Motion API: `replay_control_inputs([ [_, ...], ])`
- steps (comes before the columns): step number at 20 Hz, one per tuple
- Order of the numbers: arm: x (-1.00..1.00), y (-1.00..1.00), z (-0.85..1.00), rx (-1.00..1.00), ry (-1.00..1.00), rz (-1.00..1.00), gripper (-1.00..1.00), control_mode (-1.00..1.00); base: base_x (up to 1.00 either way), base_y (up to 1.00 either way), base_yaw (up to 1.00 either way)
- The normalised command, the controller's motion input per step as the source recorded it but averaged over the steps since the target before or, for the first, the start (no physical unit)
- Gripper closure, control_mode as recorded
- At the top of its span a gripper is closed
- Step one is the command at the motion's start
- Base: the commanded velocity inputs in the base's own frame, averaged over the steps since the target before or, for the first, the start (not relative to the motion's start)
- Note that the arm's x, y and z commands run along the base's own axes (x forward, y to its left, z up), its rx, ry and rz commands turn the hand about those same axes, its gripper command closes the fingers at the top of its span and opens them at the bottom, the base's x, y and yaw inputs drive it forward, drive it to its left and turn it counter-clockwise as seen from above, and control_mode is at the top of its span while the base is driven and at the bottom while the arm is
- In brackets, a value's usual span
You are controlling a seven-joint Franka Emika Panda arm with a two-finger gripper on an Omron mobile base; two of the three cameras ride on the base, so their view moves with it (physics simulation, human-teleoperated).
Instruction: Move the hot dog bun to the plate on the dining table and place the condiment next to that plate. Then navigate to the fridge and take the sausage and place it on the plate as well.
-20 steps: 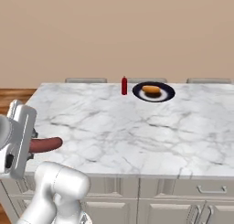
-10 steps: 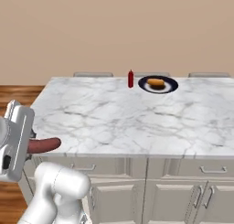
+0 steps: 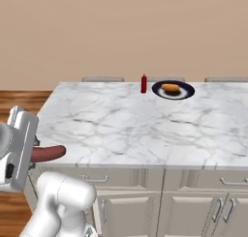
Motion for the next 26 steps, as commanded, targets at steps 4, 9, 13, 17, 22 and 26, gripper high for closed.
replay_control_inputs([
  [4,0.00,0.00,0.00,0.00,0.00,0.00,1.00,1.00,0.09,1.00,-0.10],
  [9,0.00,0.00,0.00,0.00,0.00,0.00,1.00,1.00,0.31,1.00,-0.16],
  [13,0.00,0.00,0.00,0.00,0.00,0.00,1.00,1.00,0.49,1.00,-0.21],
  [17,0.00,0.00,0.00,0.00,0.00,0.00,1.00,1.00,0.64,1.00,-0.25],
  [22,0.00,0.00,0.00,0.00,0.00,0.00,1.00,1.00,0.71,1.00,-0.26],
  [26,0.00,0.00,0.00,0.00,0.00,0.00,1.00,1.00,0.70,1.00,-0.31],
])
